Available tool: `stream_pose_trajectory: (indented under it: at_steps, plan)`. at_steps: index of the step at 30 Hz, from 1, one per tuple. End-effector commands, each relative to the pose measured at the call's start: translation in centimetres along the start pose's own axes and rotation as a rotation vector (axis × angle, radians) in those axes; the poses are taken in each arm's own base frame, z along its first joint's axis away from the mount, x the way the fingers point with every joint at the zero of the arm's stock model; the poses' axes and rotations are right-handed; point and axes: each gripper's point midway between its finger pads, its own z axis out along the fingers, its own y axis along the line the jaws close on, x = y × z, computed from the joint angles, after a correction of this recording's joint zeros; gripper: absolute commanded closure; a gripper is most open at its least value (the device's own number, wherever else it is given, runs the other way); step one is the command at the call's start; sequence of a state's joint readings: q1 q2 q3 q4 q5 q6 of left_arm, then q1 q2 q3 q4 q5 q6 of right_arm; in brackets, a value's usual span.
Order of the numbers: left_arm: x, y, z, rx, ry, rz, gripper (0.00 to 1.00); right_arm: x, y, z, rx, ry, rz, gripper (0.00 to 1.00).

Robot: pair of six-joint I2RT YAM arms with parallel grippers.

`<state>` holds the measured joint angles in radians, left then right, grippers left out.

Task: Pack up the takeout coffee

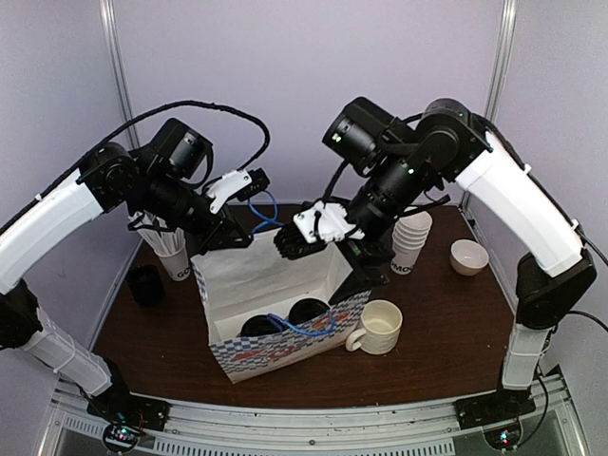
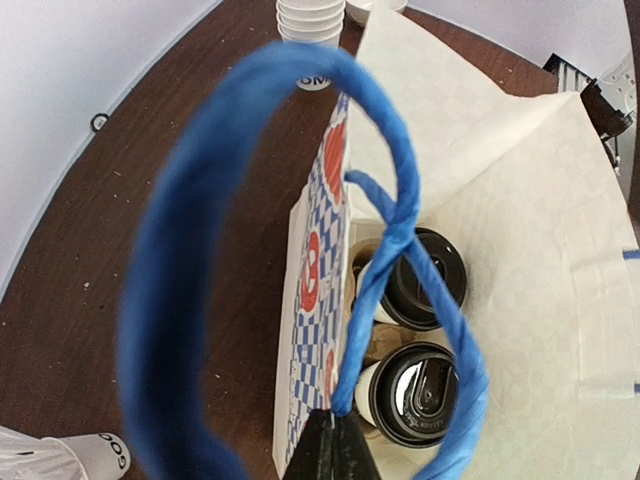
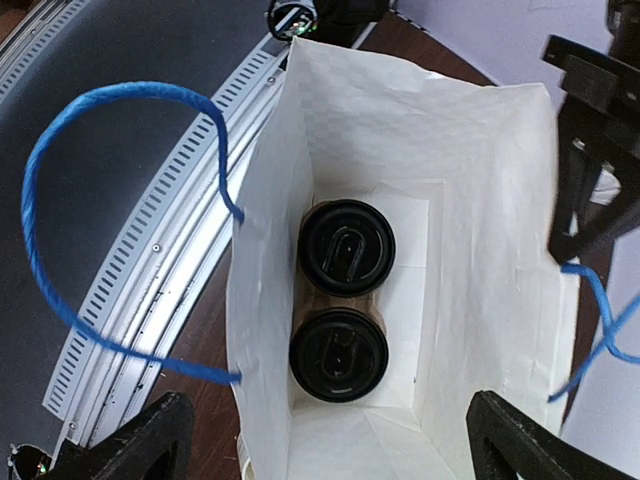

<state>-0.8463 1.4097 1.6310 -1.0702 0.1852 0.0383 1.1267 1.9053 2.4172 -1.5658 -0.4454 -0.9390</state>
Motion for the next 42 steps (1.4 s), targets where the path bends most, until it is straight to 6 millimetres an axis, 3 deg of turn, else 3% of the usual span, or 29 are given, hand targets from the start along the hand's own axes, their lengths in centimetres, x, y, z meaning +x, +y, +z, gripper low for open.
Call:
stream_pose_trajectory:
  at_steps: [1,7,17,19,22,24,29,34,40,42]
  plan:
    - [-3.4,1.4,-0.8,-0.074,-0.087,0.115,1.00,0.6,-0.1,-5.1,0.109,-0.041,0.009,0.01]
    - [-4.2,1.5,-0.5,-0.075,-0.100,0.173,1.00,5.1,-0.6,-6.3,0.161,0.022,0.130,0.01]
    - [-4.5,-1.5,-2.9,0.026,-0.202,0.125,1.00,10.6,0.4,-7.3,0.197,0.037,0.324,0.01]
    - [-4.5,-2.2,-3.2,0.039,-0.211,0.119,0.90,11.3,0.3,-7.3,0.198,0.034,0.352,0.00]
    - [-3.8,-2.5,-2.5,0.026,-0.185,0.115,0.63,11.8,0.4,-7.1,0.190,0.035,0.372,0.01]
    - [-3.1,-2.7,-1.7,0.000,-0.153,0.133,0.55,11.8,0.3,-7.2,0.189,0.027,0.380,0.01]
    - [-1.1,-2.6,0.2,-0.096,-0.054,0.197,0.52,12.0,0.1,-7.1,0.180,0.022,0.394,0.00]
    - [-1.4,-2.6,-0.2,-0.127,-0.074,0.214,0.51,12.0,0.1,-6.7,0.160,0.019,0.403,0.01]
    - [-3.7,-1.2,-2.9,-0.225,-0.163,0.211,0.50,12.0,0.2,-6.5,0.151,0.017,0.409,0.01]
    - [-4.7,-0.6,-4.3,-0.264,-0.211,0.208,0.44,12.0,0.2,-6.5,0.150,0.015,0.410,0.00]
